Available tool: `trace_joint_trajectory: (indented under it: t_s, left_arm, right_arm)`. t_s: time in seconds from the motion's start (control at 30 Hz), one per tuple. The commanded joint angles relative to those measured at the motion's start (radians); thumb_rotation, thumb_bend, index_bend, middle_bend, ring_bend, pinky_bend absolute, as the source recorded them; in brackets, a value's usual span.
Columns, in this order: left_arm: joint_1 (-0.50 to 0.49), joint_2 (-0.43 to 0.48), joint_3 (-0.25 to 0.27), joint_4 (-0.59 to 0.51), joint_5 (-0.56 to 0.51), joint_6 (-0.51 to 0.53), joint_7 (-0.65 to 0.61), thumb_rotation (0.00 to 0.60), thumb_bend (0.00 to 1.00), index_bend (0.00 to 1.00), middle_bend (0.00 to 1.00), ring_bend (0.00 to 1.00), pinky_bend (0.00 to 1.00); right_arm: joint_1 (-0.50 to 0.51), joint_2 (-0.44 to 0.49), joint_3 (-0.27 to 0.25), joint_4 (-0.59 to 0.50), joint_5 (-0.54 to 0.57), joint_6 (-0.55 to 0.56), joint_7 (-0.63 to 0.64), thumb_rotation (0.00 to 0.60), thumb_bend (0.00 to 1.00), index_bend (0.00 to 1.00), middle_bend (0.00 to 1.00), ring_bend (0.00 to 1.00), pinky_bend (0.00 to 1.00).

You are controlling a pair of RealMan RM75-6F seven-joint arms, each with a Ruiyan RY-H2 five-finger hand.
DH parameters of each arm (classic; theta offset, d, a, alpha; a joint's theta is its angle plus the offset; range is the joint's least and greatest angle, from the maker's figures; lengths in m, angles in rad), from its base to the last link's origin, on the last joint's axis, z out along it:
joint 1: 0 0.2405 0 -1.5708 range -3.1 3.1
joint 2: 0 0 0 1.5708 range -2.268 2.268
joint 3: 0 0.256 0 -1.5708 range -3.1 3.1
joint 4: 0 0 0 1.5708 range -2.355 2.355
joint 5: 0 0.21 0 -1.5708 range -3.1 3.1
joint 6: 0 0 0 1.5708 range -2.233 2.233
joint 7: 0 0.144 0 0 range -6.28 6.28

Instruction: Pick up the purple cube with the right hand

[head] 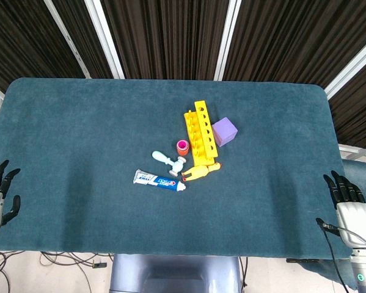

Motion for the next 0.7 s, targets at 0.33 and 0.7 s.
trace_joint_trajectory:
  t_s: [0.33,0.7]
  left_arm:
    - [0.001,0.002,-0.002,-0.002,-0.003,0.000,0.000,0.600,0.51,0.14,0.00,0.00,0.00]
    - [0.003,0.002,-0.004,-0.001,-0.004,0.005,-0.002,0.600,0.51,0.14,0.00,0.00,0.00]
  right_arm:
    - [0.002,0.004,-0.003,-0.002,-0.002,-0.009,0.016,0.600,0.08,0.00,0.00,0.08,0.16]
    - [0.006,0.003,-0.003,0.004,-0.001,-0.015,0.019,0.600,0.08,0.00,0.00,0.08,0.16]
